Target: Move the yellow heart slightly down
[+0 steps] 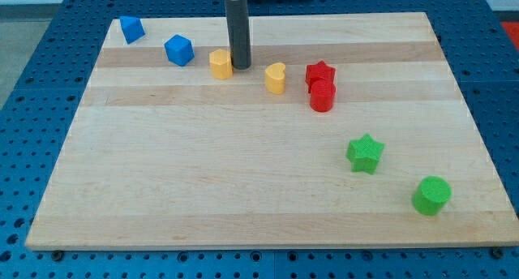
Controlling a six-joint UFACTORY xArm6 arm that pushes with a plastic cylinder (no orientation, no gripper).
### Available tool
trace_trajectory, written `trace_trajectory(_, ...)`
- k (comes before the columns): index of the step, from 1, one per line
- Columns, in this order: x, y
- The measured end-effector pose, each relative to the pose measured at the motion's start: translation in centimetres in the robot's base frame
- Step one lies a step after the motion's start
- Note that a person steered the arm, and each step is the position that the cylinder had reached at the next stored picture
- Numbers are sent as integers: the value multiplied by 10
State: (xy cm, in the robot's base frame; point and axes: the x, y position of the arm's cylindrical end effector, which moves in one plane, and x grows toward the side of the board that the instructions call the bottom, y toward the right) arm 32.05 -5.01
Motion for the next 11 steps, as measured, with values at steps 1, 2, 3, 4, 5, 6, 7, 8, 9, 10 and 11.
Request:
trace_trajectory(1, 0, 7)
trace_trajectory(2, 0, 39)
trace_trajectory(3, 0, 70)
trace_trajectory(4, 0, 94)
trace_trajectory(5, 5, 96)
trace_trajectory(6, 16, 96)
trace_trajectory(7, 22, 96)
trace_trajectory(8, 27, 88)
trace_trajectory(9, 29, 77)
trace_trajectory(10, 29, 72)
trace_trajectory(11, 27, 81)
